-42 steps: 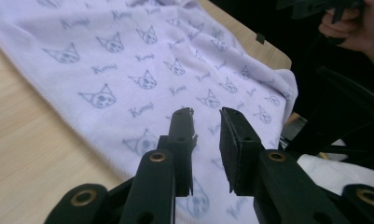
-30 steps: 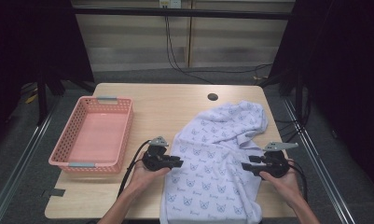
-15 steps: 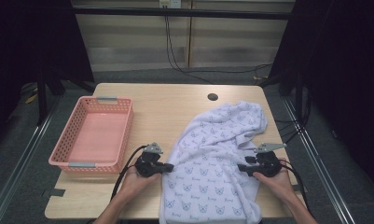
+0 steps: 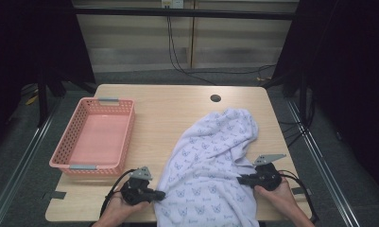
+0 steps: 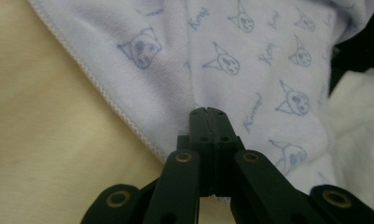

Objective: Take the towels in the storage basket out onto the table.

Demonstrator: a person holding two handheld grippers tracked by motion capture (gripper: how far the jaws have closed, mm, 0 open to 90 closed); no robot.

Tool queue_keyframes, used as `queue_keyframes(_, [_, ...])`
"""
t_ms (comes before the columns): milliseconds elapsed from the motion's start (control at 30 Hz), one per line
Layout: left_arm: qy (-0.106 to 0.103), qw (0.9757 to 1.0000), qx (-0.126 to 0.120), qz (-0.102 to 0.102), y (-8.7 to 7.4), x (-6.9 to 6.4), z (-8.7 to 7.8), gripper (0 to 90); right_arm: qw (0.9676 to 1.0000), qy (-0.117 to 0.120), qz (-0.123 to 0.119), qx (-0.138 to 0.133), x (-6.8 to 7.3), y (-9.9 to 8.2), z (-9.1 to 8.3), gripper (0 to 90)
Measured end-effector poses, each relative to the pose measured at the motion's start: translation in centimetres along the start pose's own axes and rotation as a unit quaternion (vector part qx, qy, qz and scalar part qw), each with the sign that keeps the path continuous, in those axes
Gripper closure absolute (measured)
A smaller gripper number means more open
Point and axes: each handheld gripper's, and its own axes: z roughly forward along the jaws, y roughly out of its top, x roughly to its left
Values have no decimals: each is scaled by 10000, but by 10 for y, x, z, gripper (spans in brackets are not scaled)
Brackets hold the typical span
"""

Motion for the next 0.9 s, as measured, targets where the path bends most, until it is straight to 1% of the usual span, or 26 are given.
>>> queue_keyframes(33, [-13,10000,-16,29,0,-3,0,898,10000,-28,-49,68,4,-4,-4,854])
queue_keyframes(67, [-75,9999,-100,66,0,-6,-1,891,9999,-58,-84,116,9,-8,-7,854])
queue_keyframes(100, [-203,9996,-218,11,1,-7,-1,883,9997,-68,-140,186,13,-11,-11,854])
queue_keyframes(133, [-281,9992,-291,23,4,-8,-1,876,9994,-88,-155,283,16,-15,-15,854])
queue_keyframes(167, [-281,9991,-296,127,8,-9,0,862,9993,-81,-166,333,19,-18,-19,854])
queue_keyframes(200, [-153,9991,-321,219,14,-8,1,837,9990,-85,-176,411,21,-21,-22,853])
queue_keyframes(233, [-154,9987,-458,178,20,-6,1,825,9989,-105,-166,423,23,-24,-25,852])
queue_keyframes(267, [-127,9978,-621,183,29,-2,2,824,9990,-109,-108,430,24,-27,-28,852])
queue_keyframes(333, [-35,9970,-729,250,43,6,5,803,9987,-139,-170,465,27,-31,-33,826])
queue_keyframes(367, [79,9966,-780,258,53,14,9,800,9988,-143,-164,433,26,-31,-34,794])
queue_keyframes(400, [169,9962,-815,240,58,19,12,792,9992,-140,-170,329,25,-31,-35,741])
queue_keyframes(433, [232,9957,-880,172,65,27,16,784,9995,-143,-142,222,24,-30,-35,716])
queue_keyframes(500, [337,9952,-912,84,76,41,26,768,9998,-194,-17,-64,17,-28,-38,664])
queue_keyframes(533, [332,9957,-867,72,81,47,31,760,9995,-271,33,-163,14,-25,-41,633])
queue_keyframes(567, [391,9960,-803,77,85,51,37,761,9991,-341,96,-253,11,-22,-43,619])
queue_keyframes(600, [438,9960,-777,29,86,54,43,770,9985,-396,84,-379,7,-18,-44,604])
queue_keyframes(633, [406,9970,-655,4,87,56,49,789,9978,-428,142,-481,3,-14,-45,583])
queue_keyframes(667, [423,9977,-526,38,85,55,54,801,9970,-492,225,-561,-2,-10,-45,564])
queue_keyframes(700, [442,9980,-420,146,83,53,58,824,9959,-587,260,-632,-6,-5,-45,552])
queue_keyframes(733, [443,9978,-454,180,80,51,58,836,9952,-632,261,-694,-10,-1,-44,544])
queue_keyframes(767, [443,9981,-392,160,79,50,56,850,9946,-664,288,-743,-14,3,-44,528])
queue_keyframes(800, [451,9982,-358,184,76,48,53,864,9938,-731,310,-783,-17,6,-43,511])
queue_keyframes(833, [399,9981,-431,170,70,46,51,864,9933,-786,325,-789,-20,9,-42,501])
queue_keyframes(867, [398,9981,-467,112,66,44,49,862,9927,-844,324,-802,-24,13,-39,477])
queue_keyframes(900, [317,9984,-449,112,61,43,46,862,9924,-884,347,-779,-27,15,-38,458])
